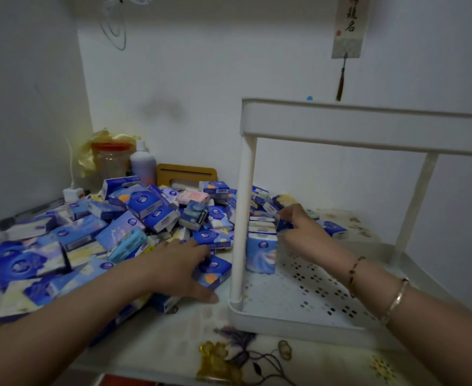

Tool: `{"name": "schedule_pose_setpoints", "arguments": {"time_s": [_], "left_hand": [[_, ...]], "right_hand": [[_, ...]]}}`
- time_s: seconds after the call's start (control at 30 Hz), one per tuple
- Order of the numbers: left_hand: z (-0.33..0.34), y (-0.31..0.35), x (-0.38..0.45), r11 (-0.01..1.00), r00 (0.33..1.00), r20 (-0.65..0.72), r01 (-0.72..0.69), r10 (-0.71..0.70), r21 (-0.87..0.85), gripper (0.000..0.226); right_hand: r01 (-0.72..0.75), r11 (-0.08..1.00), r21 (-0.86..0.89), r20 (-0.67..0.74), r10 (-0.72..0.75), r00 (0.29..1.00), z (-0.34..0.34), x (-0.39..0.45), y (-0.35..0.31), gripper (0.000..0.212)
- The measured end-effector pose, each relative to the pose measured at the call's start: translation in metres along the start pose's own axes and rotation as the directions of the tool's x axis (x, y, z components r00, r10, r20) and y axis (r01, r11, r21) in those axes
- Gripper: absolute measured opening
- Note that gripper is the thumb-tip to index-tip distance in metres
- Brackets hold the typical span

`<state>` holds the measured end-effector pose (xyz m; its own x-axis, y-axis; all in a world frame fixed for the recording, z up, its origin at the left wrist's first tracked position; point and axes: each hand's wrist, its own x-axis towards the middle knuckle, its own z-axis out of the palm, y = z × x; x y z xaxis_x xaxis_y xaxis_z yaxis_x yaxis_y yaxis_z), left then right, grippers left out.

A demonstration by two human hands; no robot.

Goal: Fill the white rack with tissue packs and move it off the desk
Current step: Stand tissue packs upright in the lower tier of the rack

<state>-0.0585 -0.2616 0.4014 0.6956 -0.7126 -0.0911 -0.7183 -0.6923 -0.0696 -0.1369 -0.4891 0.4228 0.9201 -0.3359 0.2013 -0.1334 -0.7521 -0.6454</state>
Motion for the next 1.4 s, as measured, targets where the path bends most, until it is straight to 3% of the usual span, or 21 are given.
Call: {"name": "schedule_pose_setpoints", "arguments": {"time_s": [0.1, 0.23, 0.3, 0.37, 0.47, 0.53, 0.63, 0.83, 1.03, 1.13, 1.23, 1.33, 1.4], "left_hand": [[0.007, 0.006, 0.005, 0.999, 0.997, -0.077, 0.008, -0.005, 0.04, 0.062], [0.004, 0.004, 0.012, 0.96, 0.981, -0.184, 0.01, -0.064, -0.279, 0.055], [-0.003, -0.001, 0.021, 0.934, 0.958, -0.274, -0.021, -0.083, -0.357, 0.061], [-0.009, -0.004, 0.033, 0.964, 0.955, -0.29, -0.015, -0.065, -0.265, 0.063], [-0.007, -0.002, 0.048, 0.994, 0.98, -0.191, 0.04, -0.058, -0.097, 0.056], [-0.002, -0.002, 0.057, 0.996, 0.992, -0.103, 0.063, -0.07, -0.065, 0.064], [0.003, -0.005, 0.07, 0.996, 0.991, -0.101, 0.08, -0.085, -0.048, 0.068], [0.007, -0.01, 0.081, 0.987, 0.953, -0.285, 0.057, -0.098, -0.149, 0.032], [-0.003, -0.01, 0.08, 0.944, 0.929, -0.341, 0.027, -0.146, -0.329, 0.028], [-0.016, -0.008, 0.072, 0.861, 0.899, -0.396, -0.042, -0.189, -0.508, 0.031], [-0.027, -0.004, 0.056, 0.711, 0.881, -0.409, -0.128, -0.24, -0.692, 0.036], [-0.03, -0.003, 0.043, 0.464, 0.899, -0.356, -0.209, -0.255, -0.861, 0.045], [-0.029, -0.003, 0.036, 0.309, 0.931, -0.301, -0.23, -0.206, -0.923, 0.046]], "right_hand": [[0.016, 1.0, 0.014, -0.006, -0.016, 1.0, 0.004, 0.002, 0.0, 0.038], [0.019, 0.998, 0.064, -0.029, -0.017, 0.999, 0.006, 0.002, 0.0, 0.04], [0.014, 0.996, 0.092, -0.06, -0.009, 0.998, 0.007, 0.004, 0.001, 0.037], [0.006, 0.994, 0.105, -0.071, 0.002, 0.997, 0.008, 0.006, 0.002, 0.035], [0.0, 0.993, 0.117, -0.049, 0.006, 0.999, 0.012, 0.009, 0.004, 0.037], [-0.022, 0.994, 0.111, -0.037, 0.026, 0.999, 0.014, 0.015, 0.007, 0.038], [-0.067, 0.992, 0.111, 0.0, 0.068, 0.998, 0.013, 0.034, 0.014, 0.037], [-0.14, 0.969, -0.206, 0.05, 0.153, 0.987, 0.008, 0.085, 0.066, 0.023], [-0.255, 0.875, -0.411, 0.044, 0.299, 0.953, 0.005, 0.109, 0.09, 0.053], [-0.348, 0.82, -0.454, -0.035, 0.374, 0.927, 0.005, 0.121, 0.092, 0.064], [-0.431, 0.799, -0.419, -0.117, 0.424, 0.898, 0.008, 0.12, 0.092, 0.074], [-0.389, 0.89, -0.238, -0.189, 0.351, 0.917, 0.003, 0.11, 0.085, 0.078], [-0.273, 0.961, -0.031, -0.294, 0.253, 0.922, -0.009, 0.104, 0.076, 0.061]]}}
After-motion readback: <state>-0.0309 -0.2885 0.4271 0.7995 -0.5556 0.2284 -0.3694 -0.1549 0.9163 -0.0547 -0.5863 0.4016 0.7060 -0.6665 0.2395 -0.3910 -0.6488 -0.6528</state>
